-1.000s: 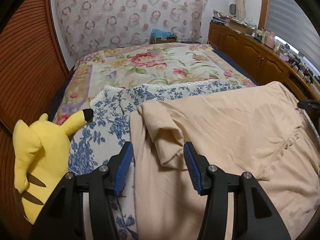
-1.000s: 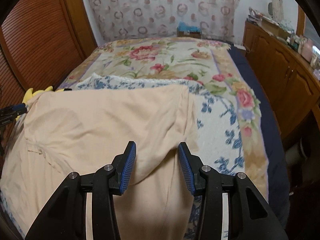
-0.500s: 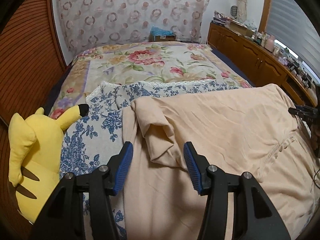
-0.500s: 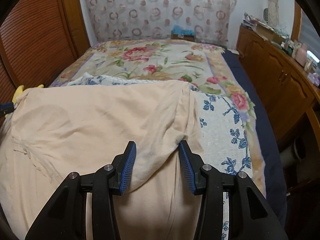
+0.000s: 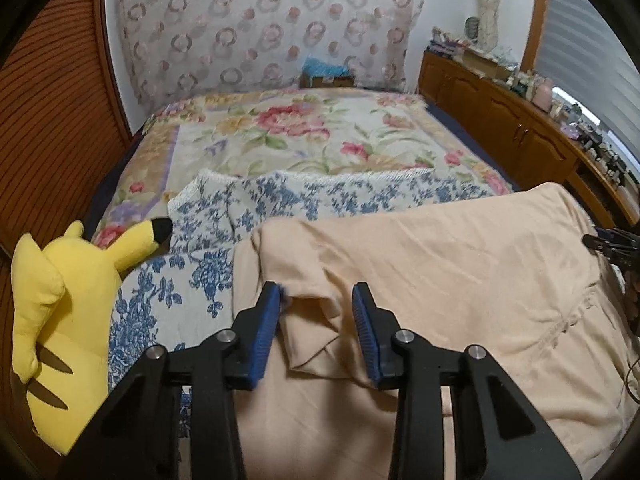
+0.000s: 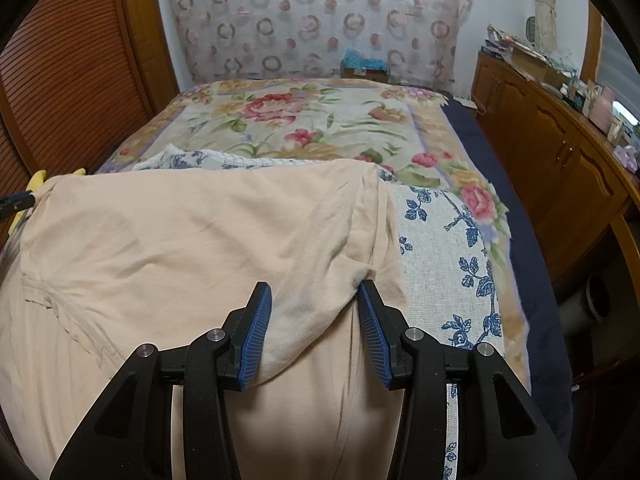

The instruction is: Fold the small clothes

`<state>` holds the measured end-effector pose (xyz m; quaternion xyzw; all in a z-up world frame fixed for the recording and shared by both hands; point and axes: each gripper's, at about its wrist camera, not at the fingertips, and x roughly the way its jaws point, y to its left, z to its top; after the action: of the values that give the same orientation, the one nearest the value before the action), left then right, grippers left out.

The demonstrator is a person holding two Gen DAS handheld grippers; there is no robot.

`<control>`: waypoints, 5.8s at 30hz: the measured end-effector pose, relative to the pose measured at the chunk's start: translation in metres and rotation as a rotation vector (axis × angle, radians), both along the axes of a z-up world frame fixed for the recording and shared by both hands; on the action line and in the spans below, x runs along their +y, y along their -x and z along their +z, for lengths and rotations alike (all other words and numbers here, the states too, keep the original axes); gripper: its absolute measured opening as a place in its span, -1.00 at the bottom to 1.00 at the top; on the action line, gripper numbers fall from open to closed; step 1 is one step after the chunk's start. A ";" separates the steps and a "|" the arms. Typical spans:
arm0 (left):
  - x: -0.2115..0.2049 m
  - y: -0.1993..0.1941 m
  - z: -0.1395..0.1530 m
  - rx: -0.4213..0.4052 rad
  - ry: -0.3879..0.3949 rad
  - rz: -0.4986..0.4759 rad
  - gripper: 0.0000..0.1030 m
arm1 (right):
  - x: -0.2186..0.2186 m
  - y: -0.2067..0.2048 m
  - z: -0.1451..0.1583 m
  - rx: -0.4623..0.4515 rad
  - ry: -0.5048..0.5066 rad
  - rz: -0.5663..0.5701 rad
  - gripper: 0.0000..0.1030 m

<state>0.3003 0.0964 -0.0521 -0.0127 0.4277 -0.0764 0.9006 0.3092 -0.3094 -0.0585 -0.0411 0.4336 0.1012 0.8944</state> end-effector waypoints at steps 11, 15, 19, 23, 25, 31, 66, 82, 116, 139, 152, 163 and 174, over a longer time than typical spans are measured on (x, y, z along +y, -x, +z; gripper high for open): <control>0.006 0.000 -0.017 0.038 0.002 0.019 -0.75 | 0.000 0.000 0.000 0.000 -0.002 0.000 -0.12; 0.007 0.005 -0.012 0.024 0.013 0.044 -0.89 | 0.000 0.001 0.001 -0.004 0.001 -0.010 -0.24; 0.004 0.015 0.008 -0.029 0.016 0.051 -0.90 | 0.002 0.005 0.010 -0.023 -0.048 0.024 -0.89; 0.005 0.022 0.033 -0.091 0.027 0.059 -0.91 | 0.011 0.015 0.036 -0.093 -0.072 0.073 -0.98; 0.006 0.027 0.041 -0.114 0.033 0.059 -0.91 | 0.015 0.021 0.053 -0.119 -0.100 0.095 -1.00; 0.012 0.048 0.066 -0.189 0.069 0.059 -0.91 | 0.010 0.043 0.093 -0.191 -0.158 0.117 -1.00; 0.008 0.105 0.091 -0.282 0.115 0.034 -0.91 | 0.009 0.048 0.089 -0.134 -0.170 0.098 -1.00; 0.037 0.217 0.078 -0.297 0.132 0.050 -0.91 | -0.020 0.191 0.142 -0.213 -0.223 0.143 -1.00; 0.032 0.305 0.006 -0.139 0.099 0.119 -0.04 | -0.008 0.259 0.073 -0.163 -0.029 0.116 -0.12; 0.030 0.303 -0.022 -0.062 0.044 0.158 0.02 | 0.038 0.223 0.005 -0.042 0.019 0.210 -0.09; 0.026 0.305 -0.028 -0.060 0.118 0.129 0.02 | 0.038 0.223 0.004 -0.042 0.006 0.208 -0.07; 0.016 0.303 -0.028 -0.072 0.106 0.119 -0.30 | 0.038 0.222 0.004 -0.042 -0.003 0.206 -0.07; 0.011 0.307 0.006 -0.157 0.181 0.066 -0.92 | 0.035 0.219 0.005 -0.041 -0.037 0.204 -0.07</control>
<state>-0.0065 0.1071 -0.0461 -0.1021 0.3466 -0.0861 0.9285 0.0899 -0.2746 -0.0537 -0.0706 0.4069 0.1991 0.8887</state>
